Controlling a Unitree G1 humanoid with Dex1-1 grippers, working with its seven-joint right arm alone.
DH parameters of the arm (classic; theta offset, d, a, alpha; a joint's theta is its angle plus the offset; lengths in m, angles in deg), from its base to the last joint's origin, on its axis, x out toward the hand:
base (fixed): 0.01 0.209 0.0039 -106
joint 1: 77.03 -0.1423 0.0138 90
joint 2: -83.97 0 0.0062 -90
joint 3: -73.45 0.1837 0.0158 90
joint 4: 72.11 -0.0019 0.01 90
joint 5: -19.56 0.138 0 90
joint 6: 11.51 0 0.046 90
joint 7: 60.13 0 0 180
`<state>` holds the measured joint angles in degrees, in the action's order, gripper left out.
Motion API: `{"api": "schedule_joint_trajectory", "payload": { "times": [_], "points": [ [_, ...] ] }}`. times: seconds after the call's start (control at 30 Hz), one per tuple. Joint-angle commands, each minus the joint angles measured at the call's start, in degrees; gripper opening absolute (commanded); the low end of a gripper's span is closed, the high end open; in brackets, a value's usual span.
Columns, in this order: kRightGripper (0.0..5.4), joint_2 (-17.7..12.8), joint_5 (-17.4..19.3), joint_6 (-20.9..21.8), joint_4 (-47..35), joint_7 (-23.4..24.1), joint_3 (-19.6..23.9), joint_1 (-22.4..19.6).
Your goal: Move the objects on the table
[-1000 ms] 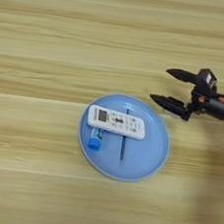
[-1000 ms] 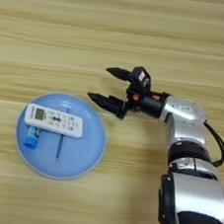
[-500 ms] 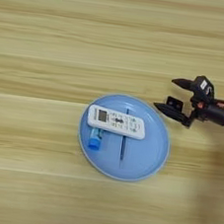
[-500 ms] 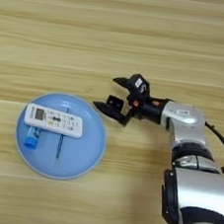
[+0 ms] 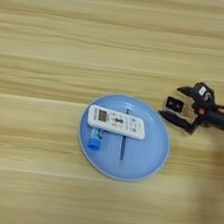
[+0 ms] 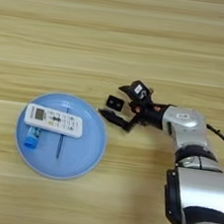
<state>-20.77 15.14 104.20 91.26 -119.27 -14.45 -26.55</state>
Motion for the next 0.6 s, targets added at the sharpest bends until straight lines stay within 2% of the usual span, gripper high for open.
{"api": "schedule_joint_trajectory", "payload": {
  "times": [0.03, 0.2, 0.6],
  "points": [
    [5.39, -2.6, -0.1, 0.3, -1.9, 1.8, 0.2, -5.1],
    [4.93, -2.5, -0.7, -0.2, -1.4, 1.5, 0.0, -5.0],
    [3.04, -2.0, -1.9, -0.8, -0.7, 1.5, -0.5, -4.4]
  ]
}}
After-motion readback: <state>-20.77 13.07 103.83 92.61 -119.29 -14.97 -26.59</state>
